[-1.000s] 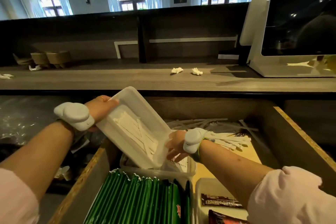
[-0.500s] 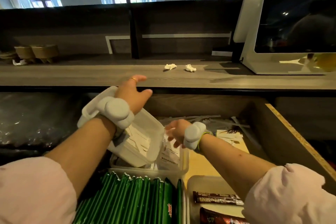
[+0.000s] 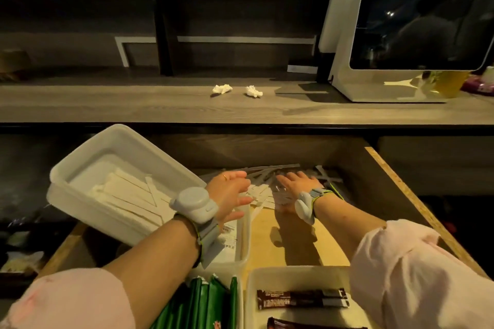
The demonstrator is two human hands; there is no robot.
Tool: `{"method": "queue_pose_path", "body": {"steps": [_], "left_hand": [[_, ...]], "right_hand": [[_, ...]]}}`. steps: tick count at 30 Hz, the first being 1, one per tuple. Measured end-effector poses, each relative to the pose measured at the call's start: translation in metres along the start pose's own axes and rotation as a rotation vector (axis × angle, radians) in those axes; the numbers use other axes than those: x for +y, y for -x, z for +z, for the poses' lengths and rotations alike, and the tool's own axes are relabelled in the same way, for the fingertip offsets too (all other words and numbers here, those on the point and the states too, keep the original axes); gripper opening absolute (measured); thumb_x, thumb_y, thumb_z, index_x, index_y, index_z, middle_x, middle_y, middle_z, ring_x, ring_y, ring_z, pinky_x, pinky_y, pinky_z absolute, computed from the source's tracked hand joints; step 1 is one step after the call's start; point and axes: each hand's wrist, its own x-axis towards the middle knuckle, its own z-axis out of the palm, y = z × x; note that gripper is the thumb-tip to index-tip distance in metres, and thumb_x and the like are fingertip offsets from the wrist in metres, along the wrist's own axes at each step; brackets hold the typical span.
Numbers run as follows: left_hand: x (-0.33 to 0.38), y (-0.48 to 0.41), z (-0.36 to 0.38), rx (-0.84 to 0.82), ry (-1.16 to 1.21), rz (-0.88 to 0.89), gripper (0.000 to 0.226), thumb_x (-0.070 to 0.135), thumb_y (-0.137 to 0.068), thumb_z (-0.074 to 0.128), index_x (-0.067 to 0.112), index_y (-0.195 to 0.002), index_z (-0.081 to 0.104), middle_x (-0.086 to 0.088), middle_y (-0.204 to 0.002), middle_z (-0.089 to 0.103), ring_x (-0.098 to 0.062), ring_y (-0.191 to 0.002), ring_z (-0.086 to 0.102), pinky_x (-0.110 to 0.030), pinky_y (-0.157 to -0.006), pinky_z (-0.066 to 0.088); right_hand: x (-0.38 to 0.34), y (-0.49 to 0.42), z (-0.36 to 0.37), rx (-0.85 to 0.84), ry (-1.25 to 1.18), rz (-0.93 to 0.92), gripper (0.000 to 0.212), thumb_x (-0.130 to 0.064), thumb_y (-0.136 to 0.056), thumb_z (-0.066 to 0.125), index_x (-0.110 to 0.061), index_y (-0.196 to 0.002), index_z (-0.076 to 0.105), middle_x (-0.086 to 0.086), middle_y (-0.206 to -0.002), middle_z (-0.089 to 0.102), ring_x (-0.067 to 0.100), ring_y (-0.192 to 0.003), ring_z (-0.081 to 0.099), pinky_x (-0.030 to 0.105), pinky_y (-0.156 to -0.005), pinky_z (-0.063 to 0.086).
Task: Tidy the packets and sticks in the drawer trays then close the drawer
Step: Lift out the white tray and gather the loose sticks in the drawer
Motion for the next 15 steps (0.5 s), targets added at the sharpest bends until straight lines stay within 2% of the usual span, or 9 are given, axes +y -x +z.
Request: {"method": "queue_pose_path", "body": {"steps": [3,5,8,10,12,15], "left_hand": [[0.001,-0.006,-0.006,0.01,0.051,-0.02,0.029,0.015,-0.095,0.048,0.021,-0.124,0.052,-0.002,-0.117,0.057,-0.021,-0.101,0.06,-0.04,-0.092,0.048],[0.002,-0.008,-0.007,0.017,0.071,-0.018,0.025,0.014,-0.095,0.048,0.024,-0.118,0.052,-0.001,-0.109,0.058,-0.021,-0.098,0.061,-0.04,-0.092,0.048],[0.002,-0.009,-0.006,0.01,0.076,0.001,0.019,0.015,-0.095,0.047,0.025,-0.111,0.052,0.0,-0.1,0.059,-0.021,-0.098,0.061,-0.041,-0.094,0.047],[0.003,-0.01,-0.006,0.003,0.085,-0.002,0.019,0.015,-0.095,0.048,0.025,-0.111,0.053,0.0,-0.097,0.06,-0.019,-0.092,0.062,-0.04,-0.091,0.049],[0.004,-0.01,-0.008,-0.016,0.095,-0.008,0.018,0.017,-0.096,0.047,0.025,-0.111,0.054,0.0,-0.098,0.061,-0.018,-0.09,0.062,-0.035,-0.081,0.051],[0.003,-0.009,-0.011,-0.025,0.111,-0.013,0.018,0.02,-0.096,0.047,0.025,-0.111,0.057,-0.003,-0.107,0.062,-0.018,-0.092,0.063,-0.031,-0.072,0.051]], "right_hand": [[-0.014,-0.019,-0.009,0.024,0.087,-0.098,0.095,-0.042,-0.073,0.072,-0.035,-0.147,0.013,0.001,-0.147,0.036,0.03,-0.135,0.035,0.049,-0.108,0.034],[-0.022,-0.029,-0.011,0.008,0.095,-0.128,0.088,-0.047,-0.074,0.07,-0.037,-0.145,0.018,0.001,-0.141,0.044,0.029,-0.128,0.045,0.045,-0.102,0.04],[-0.031,-0.032,-0.009,-0.056,0.016,-0.124,0.083,-0.058,-0.076,0.065,-0.036,-0.144,0.024,0.001,-0.14,0.047,0.029,-0.125,0.049,0.039,-0.099,0.042],[-0.031,-0.029,-0.01,-0.01,0.003,-0.098,0.084,-0.066,-0.071,0.062,-0.035,-0.143,0.03,0.001,-0.14,0.046,0.029,-0.125,0.049,0.041,-0.101,0.042],[-0.032,-0.023,-0.011,0.036,0.065,-0.083,0.077,-0.066,-0.074,0.06,-0.032,-0.14,0.037,0.001,-0.138,0.047,0.029,-0.125,0.047,0.044,-0.101,0.04],[-0.03,-0.008,-0.004,-0.007,0.063,-0.064,0.059,-0.055,-0.083,0.057,-0.026,-0.132,0.046,0.004,-0.128,0.051,0.029,-0.117,0.052,0.043,-0.094,0.043]]}}
